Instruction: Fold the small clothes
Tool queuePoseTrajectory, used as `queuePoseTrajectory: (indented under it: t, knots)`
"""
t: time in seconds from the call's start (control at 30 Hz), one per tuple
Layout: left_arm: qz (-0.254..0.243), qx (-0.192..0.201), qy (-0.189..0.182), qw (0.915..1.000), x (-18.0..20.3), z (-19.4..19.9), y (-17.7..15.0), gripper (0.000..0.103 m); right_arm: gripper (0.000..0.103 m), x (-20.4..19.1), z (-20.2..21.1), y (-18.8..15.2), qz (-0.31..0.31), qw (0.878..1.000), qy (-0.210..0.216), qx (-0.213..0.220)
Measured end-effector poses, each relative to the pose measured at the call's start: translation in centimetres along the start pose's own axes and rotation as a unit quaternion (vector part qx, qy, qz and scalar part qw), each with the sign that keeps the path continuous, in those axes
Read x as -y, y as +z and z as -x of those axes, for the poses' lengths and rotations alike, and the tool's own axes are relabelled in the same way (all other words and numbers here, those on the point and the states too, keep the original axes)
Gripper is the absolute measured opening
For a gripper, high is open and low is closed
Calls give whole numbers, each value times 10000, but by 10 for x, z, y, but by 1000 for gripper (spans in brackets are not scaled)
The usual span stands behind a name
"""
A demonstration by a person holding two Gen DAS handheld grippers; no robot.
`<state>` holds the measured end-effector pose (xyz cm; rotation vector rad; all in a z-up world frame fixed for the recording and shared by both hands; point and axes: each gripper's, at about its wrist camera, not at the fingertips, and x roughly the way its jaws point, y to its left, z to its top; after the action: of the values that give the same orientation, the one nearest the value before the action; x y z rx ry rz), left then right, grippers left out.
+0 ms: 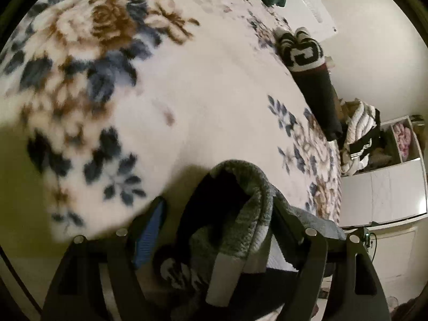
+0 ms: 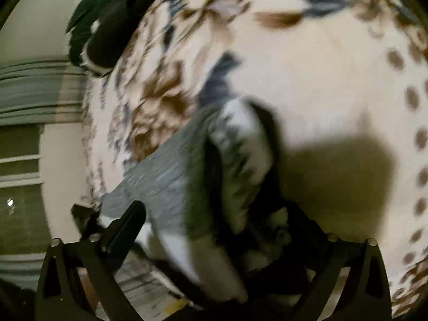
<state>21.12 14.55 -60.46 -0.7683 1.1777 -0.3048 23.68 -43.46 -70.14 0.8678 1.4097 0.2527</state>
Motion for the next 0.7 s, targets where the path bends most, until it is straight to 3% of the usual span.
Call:
queuePoseTrajectory:
  t: [0.03,0.07,0.1,0.2,0.3,0.6,0.67,0.7]
  knots:
    - [-21,32,-2,10000,0,3,-2,51,73,-4,-2,-4,124,9999,-110,-16]
    - [-79,25,-13,10000,3,4,-4,37,66,-8,-3,-8,198,9995,-230,27]
    - [-131,38,-27,9999,7,5,-5,23,51,-8,1,-10,156,9996,-206,88]
    - [-237,233,197,9993,25,16,-1,9,41,-20,11,-11,97,9992,-215,330]
    - [-215,364,154,9990,37,28,14,8,39,-39,25,-11,185,9982,-279,492]
    - [-753,171,203,9968,59,22,44,9,39,-75,76,19,517,9924,-254,1084]
    - [-539,-18,203,9983,45,9,48,12,42,-71,71,31,506,9915,-527,1073]
    - [-413,-95,395,9983,36,4,48,13,51,-63,63,37,387,9925,-692,933]
